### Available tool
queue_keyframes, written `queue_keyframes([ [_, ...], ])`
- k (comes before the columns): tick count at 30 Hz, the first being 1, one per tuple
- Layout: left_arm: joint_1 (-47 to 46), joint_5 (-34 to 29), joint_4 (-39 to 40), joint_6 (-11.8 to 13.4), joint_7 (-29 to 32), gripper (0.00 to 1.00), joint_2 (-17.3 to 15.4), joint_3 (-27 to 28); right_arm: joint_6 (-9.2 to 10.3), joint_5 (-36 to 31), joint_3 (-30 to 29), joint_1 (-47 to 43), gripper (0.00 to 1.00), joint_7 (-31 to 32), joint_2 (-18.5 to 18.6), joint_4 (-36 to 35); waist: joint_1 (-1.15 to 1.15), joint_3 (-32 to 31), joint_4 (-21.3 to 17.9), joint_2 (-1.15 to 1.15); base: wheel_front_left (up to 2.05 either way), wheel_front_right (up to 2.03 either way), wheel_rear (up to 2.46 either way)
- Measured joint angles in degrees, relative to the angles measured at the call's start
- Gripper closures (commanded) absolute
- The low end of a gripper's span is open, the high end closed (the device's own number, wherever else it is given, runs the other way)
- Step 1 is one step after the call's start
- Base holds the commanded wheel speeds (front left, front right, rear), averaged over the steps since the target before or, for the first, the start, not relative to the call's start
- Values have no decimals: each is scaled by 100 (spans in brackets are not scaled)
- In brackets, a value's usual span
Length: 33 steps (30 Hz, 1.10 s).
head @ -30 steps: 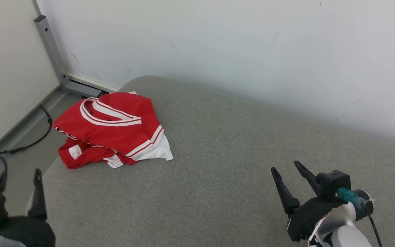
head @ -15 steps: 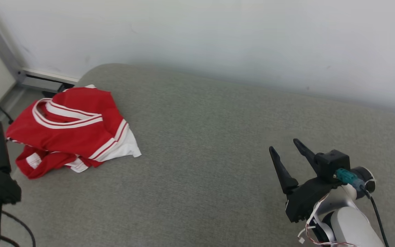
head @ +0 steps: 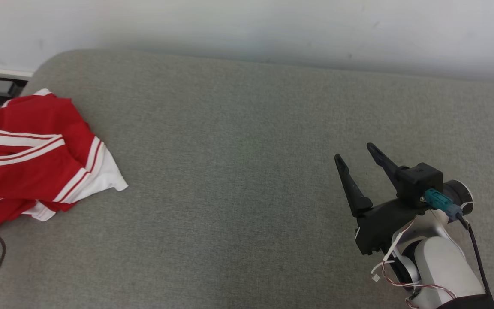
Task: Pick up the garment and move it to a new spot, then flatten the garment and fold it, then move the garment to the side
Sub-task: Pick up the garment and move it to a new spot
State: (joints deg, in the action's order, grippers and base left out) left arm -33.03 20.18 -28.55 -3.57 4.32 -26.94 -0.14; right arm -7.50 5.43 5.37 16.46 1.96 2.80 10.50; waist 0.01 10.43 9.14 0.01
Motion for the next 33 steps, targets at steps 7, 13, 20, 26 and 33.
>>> queue_keyframes([
  [7,-640,258,-842,-238,232,0,-165,-90,0,-45,20,142,0,8,0,-85,0,376,-243,-1,0,0,0],
  [13,-1100,425,-1629,-349,657,0,-220,-346,0,-94,54,245,0,55,0,-157,0,634,-421,-1,0,0,0],
  [20,-1594,677,-2324,-385,1134,0,-270,-622,0,-152,62,315,0,110,8,-283,0,848,-595,-1,0,0,0],
  [26,-1831,1068,-2637,-386,1945,0,-300,-1049,0,-153,99,388,0,149,12,-392,0,1003,-679,-1,0,0,0],
  [33,-1821,1513,-2672,-387,2851,0,-526,-1670,0,-153,116,391,0,149,12,-447,-1,1100,-826,-1,0,0,0],
])
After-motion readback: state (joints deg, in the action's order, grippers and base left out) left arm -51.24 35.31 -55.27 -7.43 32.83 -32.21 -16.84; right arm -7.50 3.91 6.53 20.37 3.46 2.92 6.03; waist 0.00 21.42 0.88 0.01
